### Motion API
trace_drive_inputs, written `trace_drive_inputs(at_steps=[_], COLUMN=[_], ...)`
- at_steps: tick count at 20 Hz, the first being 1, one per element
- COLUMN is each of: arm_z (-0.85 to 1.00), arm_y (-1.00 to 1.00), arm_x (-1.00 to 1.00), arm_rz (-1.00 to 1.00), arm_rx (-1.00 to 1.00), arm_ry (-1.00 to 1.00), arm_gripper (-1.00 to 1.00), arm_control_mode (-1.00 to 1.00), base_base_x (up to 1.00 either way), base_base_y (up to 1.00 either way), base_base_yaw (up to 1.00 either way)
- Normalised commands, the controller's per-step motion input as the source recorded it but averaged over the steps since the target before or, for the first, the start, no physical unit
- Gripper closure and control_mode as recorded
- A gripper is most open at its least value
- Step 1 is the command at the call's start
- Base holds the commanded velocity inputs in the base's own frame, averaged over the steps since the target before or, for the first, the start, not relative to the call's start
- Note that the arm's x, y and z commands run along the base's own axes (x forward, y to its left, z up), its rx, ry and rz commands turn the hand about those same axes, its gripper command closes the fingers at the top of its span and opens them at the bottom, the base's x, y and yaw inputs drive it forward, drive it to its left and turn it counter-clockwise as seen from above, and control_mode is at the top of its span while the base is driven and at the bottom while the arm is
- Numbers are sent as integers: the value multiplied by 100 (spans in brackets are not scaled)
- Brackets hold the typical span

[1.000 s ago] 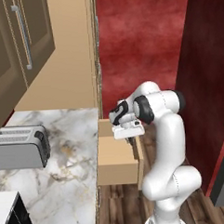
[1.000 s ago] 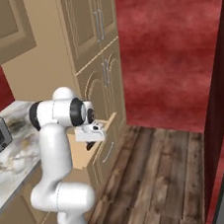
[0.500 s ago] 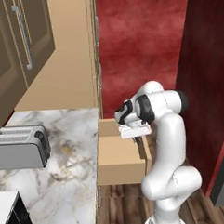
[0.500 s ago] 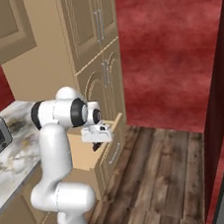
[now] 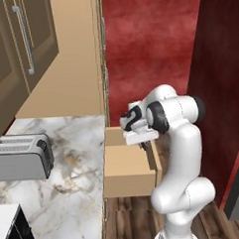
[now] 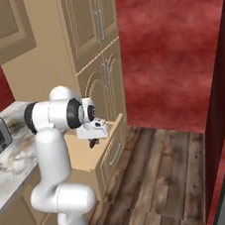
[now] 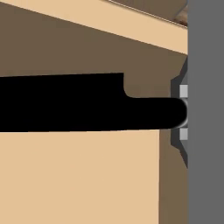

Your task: Pick up the metallic utensils from the counter and place them in the open drawer. Make sure not to pick up any wooden utensils.

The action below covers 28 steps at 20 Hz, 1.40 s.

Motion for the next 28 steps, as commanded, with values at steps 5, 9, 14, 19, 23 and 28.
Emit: trace_drive_inputs(at_steps=[5,9,14,19,23,28], arm_z=[16,0,-25,-34,-26,-26], arm_y=[68,25,-1,-14,-3,0], arm_x=[1,1,14,11,17,43], arm_rz=[0,0,0,-1,0,0], arm_rx=[-2,15,14,2,0,0], arm_ry=[-2,-11,-2,-1,-4,0], arm_gripper=[100,100,100,100,100,100], arm_control_mode=[-100,-100,-100,-100,-100,-100], base_base_x=[0,0,0,0,0,0], base_base_y=[0,0,0,0,0,0], base_base_yaw=[0,0,0,0,0,0])
